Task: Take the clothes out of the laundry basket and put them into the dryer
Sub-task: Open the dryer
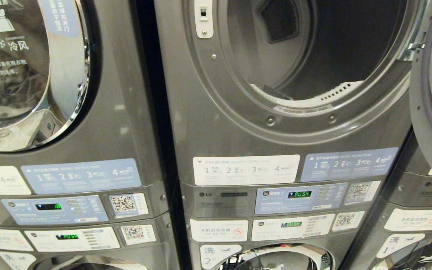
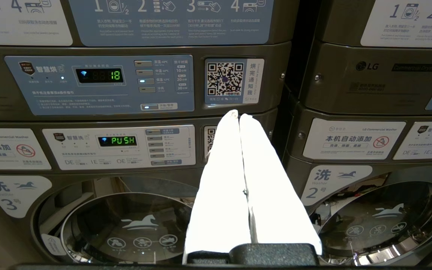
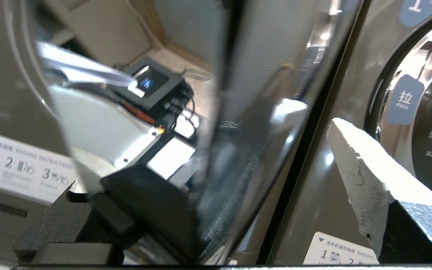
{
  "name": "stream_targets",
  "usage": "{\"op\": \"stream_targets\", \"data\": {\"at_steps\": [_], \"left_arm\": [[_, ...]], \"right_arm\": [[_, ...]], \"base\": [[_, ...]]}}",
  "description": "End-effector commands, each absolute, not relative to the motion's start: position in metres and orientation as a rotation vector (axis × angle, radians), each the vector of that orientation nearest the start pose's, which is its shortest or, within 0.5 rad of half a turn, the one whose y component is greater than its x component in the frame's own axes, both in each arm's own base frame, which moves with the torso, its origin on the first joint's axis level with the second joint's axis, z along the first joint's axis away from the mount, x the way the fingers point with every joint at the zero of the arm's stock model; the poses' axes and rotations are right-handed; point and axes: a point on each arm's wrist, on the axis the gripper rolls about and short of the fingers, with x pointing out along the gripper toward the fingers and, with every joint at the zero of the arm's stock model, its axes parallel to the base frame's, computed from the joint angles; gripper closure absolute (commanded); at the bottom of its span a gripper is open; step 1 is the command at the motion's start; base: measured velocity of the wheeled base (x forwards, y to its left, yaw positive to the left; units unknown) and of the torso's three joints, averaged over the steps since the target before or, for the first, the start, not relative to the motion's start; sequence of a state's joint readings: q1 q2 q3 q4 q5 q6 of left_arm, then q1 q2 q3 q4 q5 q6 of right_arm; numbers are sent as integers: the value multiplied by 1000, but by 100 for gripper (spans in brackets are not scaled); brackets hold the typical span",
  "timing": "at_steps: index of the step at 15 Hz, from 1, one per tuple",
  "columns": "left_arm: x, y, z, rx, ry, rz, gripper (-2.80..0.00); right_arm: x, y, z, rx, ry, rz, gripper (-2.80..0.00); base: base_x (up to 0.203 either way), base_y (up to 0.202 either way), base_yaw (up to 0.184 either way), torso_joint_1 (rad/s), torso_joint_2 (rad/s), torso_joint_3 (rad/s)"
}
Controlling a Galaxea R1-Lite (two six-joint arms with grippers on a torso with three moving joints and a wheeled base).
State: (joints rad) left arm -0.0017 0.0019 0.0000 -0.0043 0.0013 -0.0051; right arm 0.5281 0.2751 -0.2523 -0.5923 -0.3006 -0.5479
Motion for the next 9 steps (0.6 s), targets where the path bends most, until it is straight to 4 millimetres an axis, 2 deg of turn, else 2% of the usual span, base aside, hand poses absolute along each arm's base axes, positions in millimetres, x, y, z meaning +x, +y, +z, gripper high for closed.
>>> {"op": "stream_targets", "data": {"at_steps": [1, 9], "left_arm": [[-23, 0, 76, -6, -3, 0, 0], [-23, 0, 76, -5, -3, 0, 0]], "right_arm": [[-18, -18, 205, -317, -540, 77, -280], [-12, -16, 191, -377, -420, 37, -280]], "base": [[0, 0, 0, 0, 0, 0], [0, 0, 0, 0, 0, 0]]}}
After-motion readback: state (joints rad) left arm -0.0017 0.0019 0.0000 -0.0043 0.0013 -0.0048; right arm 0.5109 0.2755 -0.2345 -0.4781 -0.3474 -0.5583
